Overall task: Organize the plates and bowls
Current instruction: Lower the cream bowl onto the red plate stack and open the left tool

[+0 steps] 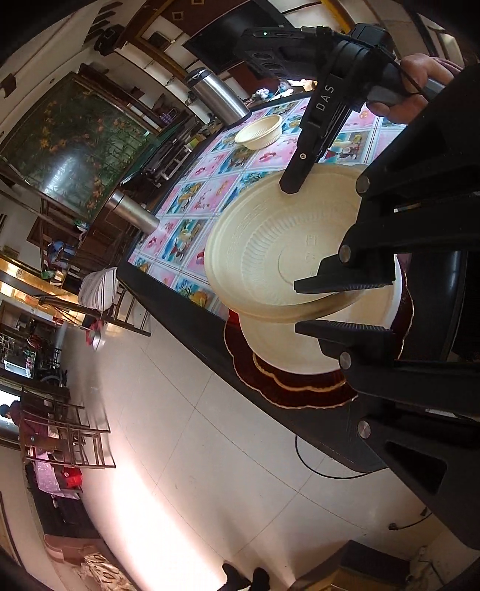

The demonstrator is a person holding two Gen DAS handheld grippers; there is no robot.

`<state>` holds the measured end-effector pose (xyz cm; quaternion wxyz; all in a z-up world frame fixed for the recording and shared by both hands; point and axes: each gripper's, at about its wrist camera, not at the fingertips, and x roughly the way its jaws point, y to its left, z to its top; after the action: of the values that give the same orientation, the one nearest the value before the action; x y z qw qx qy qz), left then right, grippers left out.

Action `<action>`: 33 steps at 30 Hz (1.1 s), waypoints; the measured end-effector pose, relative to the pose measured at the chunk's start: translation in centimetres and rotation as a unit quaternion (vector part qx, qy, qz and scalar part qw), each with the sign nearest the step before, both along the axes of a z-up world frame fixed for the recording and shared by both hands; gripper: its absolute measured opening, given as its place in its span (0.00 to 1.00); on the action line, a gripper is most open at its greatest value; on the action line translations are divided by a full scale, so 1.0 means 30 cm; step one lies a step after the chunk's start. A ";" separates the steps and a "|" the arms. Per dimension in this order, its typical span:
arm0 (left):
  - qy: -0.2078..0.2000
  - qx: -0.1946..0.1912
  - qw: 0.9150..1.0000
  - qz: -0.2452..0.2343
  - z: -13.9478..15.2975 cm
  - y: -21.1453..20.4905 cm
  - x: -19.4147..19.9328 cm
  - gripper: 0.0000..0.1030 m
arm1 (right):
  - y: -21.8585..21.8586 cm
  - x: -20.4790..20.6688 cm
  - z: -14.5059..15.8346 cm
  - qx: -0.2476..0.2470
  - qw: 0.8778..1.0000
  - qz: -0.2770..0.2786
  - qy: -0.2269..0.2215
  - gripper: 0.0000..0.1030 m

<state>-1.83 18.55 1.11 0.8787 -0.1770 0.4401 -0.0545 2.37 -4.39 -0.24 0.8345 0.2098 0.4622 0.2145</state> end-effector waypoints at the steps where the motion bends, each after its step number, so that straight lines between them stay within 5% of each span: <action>1: 0.005 -0.003 1.000 0.001 -0.011 0.002 0.006 0.11 | 0.012 0.008 -0.012 0.000 1.000 0.003 0.004 0.09; 15: 0.041 -0.012 0.999 0.003 -0.107 0.028 0.033 0.11 | 0.070 0.032 -0.092 -0.020 0.999 0.012 0.028 0.09; 33: 0.024 0.020 0.999 0.022 -0.054 0.071 -0.006 0.13 | 0.130 0.006 -0.088 -0.073 0.997 0.022 -0.003 0.12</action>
<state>-2.01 20.66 -0.50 0.8721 -0.1703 0.4583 -0.0216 2.56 -0.49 -2.87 0.8441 0.1368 0.4786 0.1993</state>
